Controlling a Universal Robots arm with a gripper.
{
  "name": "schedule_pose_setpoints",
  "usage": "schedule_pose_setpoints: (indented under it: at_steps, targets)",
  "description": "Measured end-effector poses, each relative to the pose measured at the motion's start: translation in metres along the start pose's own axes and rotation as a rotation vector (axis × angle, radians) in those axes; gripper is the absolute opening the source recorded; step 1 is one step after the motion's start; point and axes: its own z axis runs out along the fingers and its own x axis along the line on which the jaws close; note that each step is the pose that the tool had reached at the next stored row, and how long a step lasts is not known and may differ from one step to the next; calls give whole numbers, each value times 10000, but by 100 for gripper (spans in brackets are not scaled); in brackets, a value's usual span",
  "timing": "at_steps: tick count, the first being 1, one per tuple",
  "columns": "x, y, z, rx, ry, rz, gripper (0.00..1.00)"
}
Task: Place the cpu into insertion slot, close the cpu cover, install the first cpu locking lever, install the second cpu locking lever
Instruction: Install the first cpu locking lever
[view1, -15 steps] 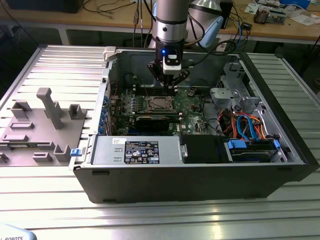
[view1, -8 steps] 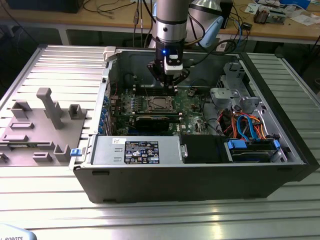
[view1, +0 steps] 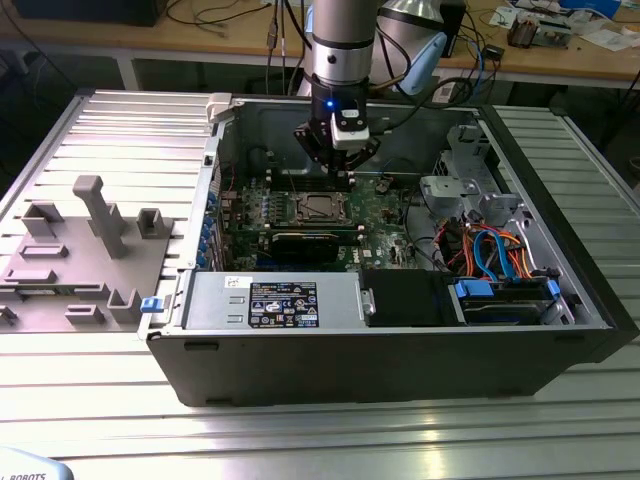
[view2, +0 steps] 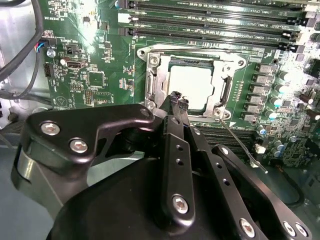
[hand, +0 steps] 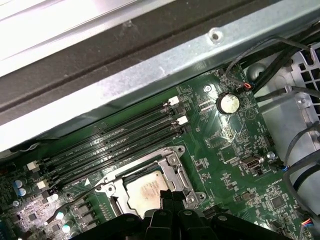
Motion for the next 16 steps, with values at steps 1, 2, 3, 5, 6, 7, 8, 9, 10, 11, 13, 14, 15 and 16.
schedule_pose_setpoints:
  at_steps: [1, 2, 3, 5, 6, 7, 8, 9, 10, 11, 13, 14, 15, 16]
  targets:
    - [0, 0, 0, -3, -1, -50, 11]
    - [0, 0, 0, -6, -3, -102, 11]
    - [0, 0, 0, -10, -5, -159, 11]
    - [0, 0, 0, -20, -10, -325, 11]
    - [0, 0, 0, -22, -11, -363, 11]
    - [0, 0, 0, -26, -13, -422, 11]
    - [0, 0, 0, -28, -14, -453, 11]
    - [0, 0, 0, -30, -15, -481, 11]
    - [0, 0, 0, -31, -16, -507, 11]
    - [0, 0, 0, -33, -17, -529, 11]
    - [0, 0, 0, -36, -18, -577, 11]
    - [0, 0, 0, -37, -19, -601, 11]
    - [0, 0, 0, -38, -20, -623, 11]
    - [0, 0, 0, -40, -21, -652, 11]
